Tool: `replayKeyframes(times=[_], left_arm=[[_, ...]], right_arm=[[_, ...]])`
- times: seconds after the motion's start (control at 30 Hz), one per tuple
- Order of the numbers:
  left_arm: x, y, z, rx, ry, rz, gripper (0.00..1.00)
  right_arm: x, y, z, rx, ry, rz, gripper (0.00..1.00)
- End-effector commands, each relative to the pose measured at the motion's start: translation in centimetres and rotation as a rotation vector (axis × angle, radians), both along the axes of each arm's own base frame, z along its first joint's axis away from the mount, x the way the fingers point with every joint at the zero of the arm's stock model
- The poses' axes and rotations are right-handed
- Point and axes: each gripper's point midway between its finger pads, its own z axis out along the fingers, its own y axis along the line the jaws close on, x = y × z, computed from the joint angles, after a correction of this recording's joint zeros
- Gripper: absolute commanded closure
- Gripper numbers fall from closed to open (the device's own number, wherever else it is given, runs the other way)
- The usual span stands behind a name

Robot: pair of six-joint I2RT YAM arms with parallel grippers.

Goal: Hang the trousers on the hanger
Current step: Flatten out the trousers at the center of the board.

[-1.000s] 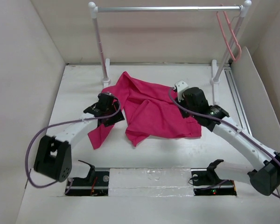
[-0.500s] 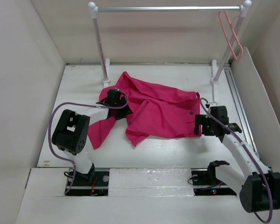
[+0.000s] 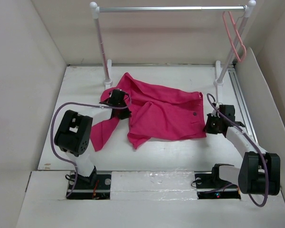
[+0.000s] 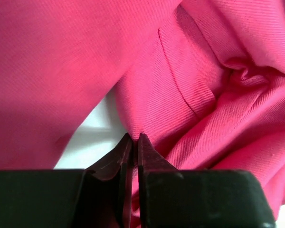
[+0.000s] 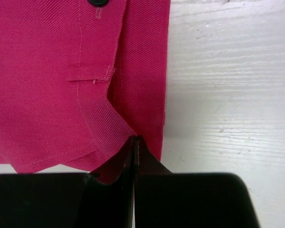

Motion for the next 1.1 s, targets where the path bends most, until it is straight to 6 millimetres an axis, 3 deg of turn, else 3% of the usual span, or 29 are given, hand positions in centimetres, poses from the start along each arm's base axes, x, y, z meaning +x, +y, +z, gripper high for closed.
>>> replayKeyframes(times=[0.0, 0.13, 0.17, 0.2, 0.27, 0.3, 0.33, 0.37, 0.4, 0.43, 0.5, 0.53, 0.57, 0.6, 0.63, 0.67, 0.77, 0.83, 0.9, 0.93, 0.97, 1.0, 1.03, 1.07], left_arm=[[-0.7, 2.8, 5.1, 0.115, -0.078, 0.04, 1.0], [-3.3, 4.5, 12.6, 0.177, -0.198, 0.062, 1.0], [-4.8, 5.2, 14.8, 0.184, -0.217, 0.063, 1.0], [-4.9, 5.7, 17.1, 0.202, -0.256, 0.091, 1.0], [-7.4, 7.0, 19.2, 0.249, -0.241, 0.1, 1.0], [-7.7, 8.2, 20.2, 0.283, -0.246, 0.136, 1.0], [-8.0, 8.5, 22.9, 0.277, -0.285, 0.151, 1.0], [-9.4, 9.5, 23.5, 0.308, -0.259, 0.154, 1.0], [-9.5, 10.0, 25.5, 0.311, -0.291, 0.164, 1.0], [-9.9, 10.2, 25.9, 0.321, -0.284, 0.152, 1.0], [-11.2, 10.0, 24.1, 0.358, -0.176, 0.089, 1.0], [-11.7, 9.9, 22.2, 0.381, -0.116, 0.052, 1.0], [-12.0, 9.7, 20.6, 0.387, -0.074, 0.031, 1.0], [-13.0, 9.7, 17.4, 0.403, 0.002, 0.007, 0.93], [-13.0, 9.7, 16.3, 0.392, 0.017, 0.013, 0.83], [-11.9, 9.0, 15.7, 0.354, -0.021, 0.002, 0.63], [-10.4, 9.4, 13.3, 0.297, 0.011, 0.012, 0.49], [-9.6, 9.4, 14.1, 0.292, 0.0, 0.025, 0.48], [-9.4, 10.6, 15.6, 0.323, -0.045, 0.083, 0.36], [-9.4, 12.9, 17.8, 0.348, -0.138, 0.213, 0.11], [-9.4, 12.9, 17.9, 0.348, -0.139, 0.215, 0.11], [-9.8, 13.7, 17.6, 0.349, -0.144, 0.249, 0.06], [-9.9, 15.3, 18.2, 0.325, -0.172, 0.322, 0.06], [-10.2, 15.7, 17.6, 0.298, -0.158, 0.337, 0.06]], right_arm=[[3.5, -1.1, 3.8, -0.029, -0.169, -0.031, 1.0], [5.5, -2.5, 6.2, -0.068, -0.236, -0.089, 1.0], [6.3, -2.9, 7.5, -0.077, -0.26, -0.107, 1.0], [6.7, -3.1, 8.1, -0.087, -0.27, -0.117, 1.0], [7.2, -4.3, 9.7, -0.119, -0.293, -0.16, 1.0], [7.2, -4.6, 10.4, -0.132, -0.302, -0.172, 1.0], [6.6, -5.2, 10.8, -0.144, -0.287, -0.194, 1.0], [6.4, -6.1, 11.2, -0.168, -0.283, -0.226, 1.0], [6.6, -6.3, 12.4, -0.175, -0.294, -0.232, 1.0], [6.3, -6.9, 12.6, -0.203, -0.282, -0.246, 1.0], [6.4, -8.1, 13.8, -0.245, -0.297, -0.283, 1.0], [6.2, -8.3, 13.9, -0.26, -0.285, -0.287, 1.0], [6.0, -9.8, 14.0, -0.295, -0.27, -0.329, 1.0], [5.8, -10.2, 14.3, -0.317, -0.264, -0.341, 1.0], [5.6, -10.8, 15.1, -0.344, -0.263, -0.358, 1.0], [5.3, -11.8, 15.4, -0.391, -0.257, -0.4, 1.0], [5.3, -13.9, 16.0, -0.416, -0.254, -0.466, 1.0], [5.9, -14.4, 15.9, -0.404, -0.256, -0.474, 1.0], [7.9, -11.1, 16.1, -0.312, -0.311, -0.301, 1.0], [9.4, -6.5, 15.3, -0.24, -0.36, -0.107, 0.97], [9.4, -6.5, 15.3, -0.24, -0.36, -0.106, 0.97], [10.0, -2.7, 14.6, -0.215, -0.376, 0.028, 0.9], [9.5, -1.0, 13.5, -0.225, -0.344, 0.117, 0.72], [9.0, 0.2, 12.3, -0.235, -0.308, 0.164, 0.58]])
